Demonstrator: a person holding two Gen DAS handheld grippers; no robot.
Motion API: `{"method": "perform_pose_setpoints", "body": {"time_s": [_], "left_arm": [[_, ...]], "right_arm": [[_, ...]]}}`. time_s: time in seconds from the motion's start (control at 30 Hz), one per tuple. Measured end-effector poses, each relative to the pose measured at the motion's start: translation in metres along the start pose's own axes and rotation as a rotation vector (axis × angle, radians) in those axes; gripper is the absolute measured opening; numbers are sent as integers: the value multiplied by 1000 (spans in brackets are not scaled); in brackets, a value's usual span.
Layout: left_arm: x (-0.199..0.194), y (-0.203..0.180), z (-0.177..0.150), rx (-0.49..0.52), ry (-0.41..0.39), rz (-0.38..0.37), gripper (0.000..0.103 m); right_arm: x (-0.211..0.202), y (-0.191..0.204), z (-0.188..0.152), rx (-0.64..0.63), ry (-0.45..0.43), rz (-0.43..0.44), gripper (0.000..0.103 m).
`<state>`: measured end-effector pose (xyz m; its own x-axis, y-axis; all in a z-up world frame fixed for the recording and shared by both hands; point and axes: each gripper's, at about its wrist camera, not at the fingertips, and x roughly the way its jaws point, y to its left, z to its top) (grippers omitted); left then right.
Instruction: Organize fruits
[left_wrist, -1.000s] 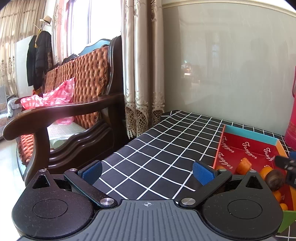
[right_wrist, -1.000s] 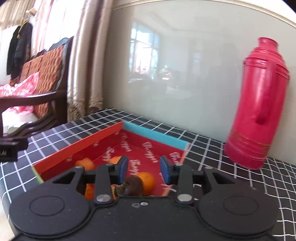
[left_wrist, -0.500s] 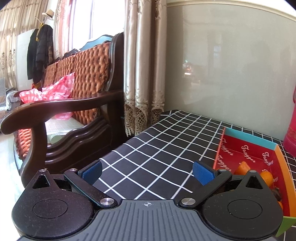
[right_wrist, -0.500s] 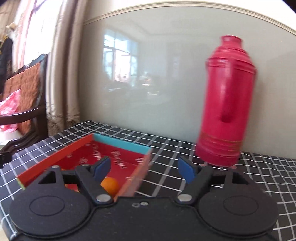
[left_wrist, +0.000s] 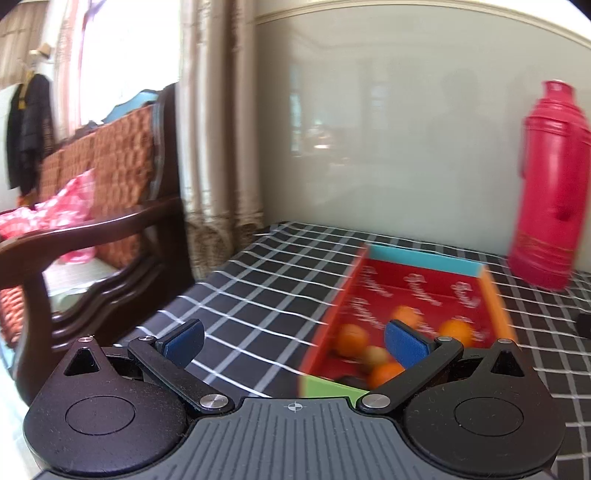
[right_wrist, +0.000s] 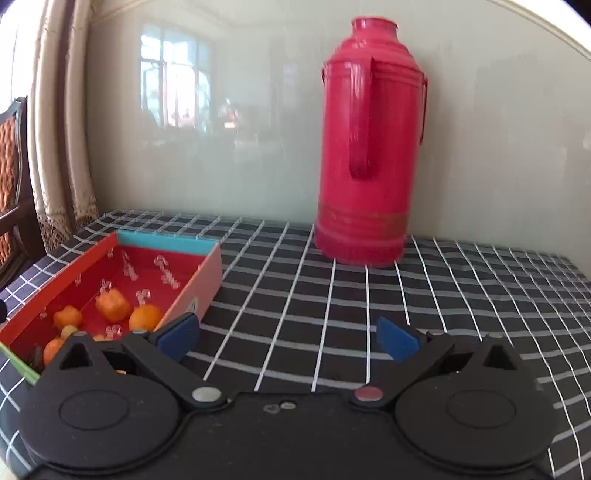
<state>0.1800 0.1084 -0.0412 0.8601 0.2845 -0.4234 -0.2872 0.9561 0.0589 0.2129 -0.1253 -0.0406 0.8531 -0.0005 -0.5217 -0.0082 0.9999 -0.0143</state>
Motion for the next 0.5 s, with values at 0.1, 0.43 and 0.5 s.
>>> {"method": "perform_pose_setpoints", "body": {"time_s": [0.1,0.43,0.5], "left_arm": [[-13,-13,0,35,29,-47,103],[-94,1,0,-9,56,-116,103],[-107,6,-2,-3,50,-111,103]], "right_arm": [[-20,9,-3,-2,26,-11,97],[-115,39,-18,-47,-30,-18,97],[-126,39,-20,-22,-29,1,97]]}}
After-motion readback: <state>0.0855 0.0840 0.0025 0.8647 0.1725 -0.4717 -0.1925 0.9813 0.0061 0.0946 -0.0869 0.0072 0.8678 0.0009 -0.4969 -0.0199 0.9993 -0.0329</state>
